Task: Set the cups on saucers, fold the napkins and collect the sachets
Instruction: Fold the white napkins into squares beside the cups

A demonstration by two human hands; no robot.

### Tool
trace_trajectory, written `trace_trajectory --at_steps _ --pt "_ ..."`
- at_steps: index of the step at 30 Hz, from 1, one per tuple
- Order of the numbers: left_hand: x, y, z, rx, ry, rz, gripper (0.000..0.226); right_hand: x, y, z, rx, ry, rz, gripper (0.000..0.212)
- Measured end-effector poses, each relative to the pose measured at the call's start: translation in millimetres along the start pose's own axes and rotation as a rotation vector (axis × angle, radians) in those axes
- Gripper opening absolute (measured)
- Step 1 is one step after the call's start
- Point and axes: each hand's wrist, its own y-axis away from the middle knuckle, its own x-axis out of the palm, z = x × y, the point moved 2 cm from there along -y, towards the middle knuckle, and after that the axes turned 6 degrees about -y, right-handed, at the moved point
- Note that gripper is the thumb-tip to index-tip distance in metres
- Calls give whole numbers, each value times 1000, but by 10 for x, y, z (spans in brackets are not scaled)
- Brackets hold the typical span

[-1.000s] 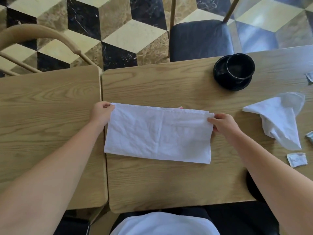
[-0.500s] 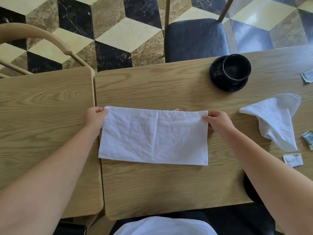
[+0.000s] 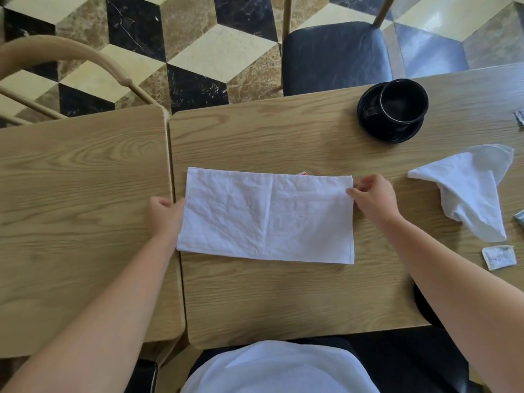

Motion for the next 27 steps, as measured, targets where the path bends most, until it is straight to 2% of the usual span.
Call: trace_trajectory --at_steps 2,3,4,6,9,11,14,17,21,24,27 --pt "-24 363 173 21 44 -65 9 46 62 93 -206 193 -72 43" --pt "23 562 248 -2 96 -17 8 101 85 208 -337 262 -83 43" --pt "108 766 321 -62 146 73 11 181 101 349 -447 313 -60 41" --pt "339 1171 466 -296 239 332 15 387 126 635 -574 400 61 37" --pt "670 1680 564 -679 451 728 24 622 90 910 -524 581 286 35" --pt "840 1885 589 -770 529 867 34 592 12 957 -433 646 344 34" --pt "1046 2039 514 -809 695 913 36 378 -104 874 -365 732 306 35" --pt "1228 2110 325 -887 877 896 34 237 -155 749 -346 848 367 37" --pt "1359 2150 190 -898 929 812 31 198 -134 717 -356 914 398 29" --pt "1341 2204 174 -862 935 806 30 172 -73 769 -335 861 433 23" --pt "1213 2215 201 -793 1083 782 21 126 88 856 -277 769 531 20"
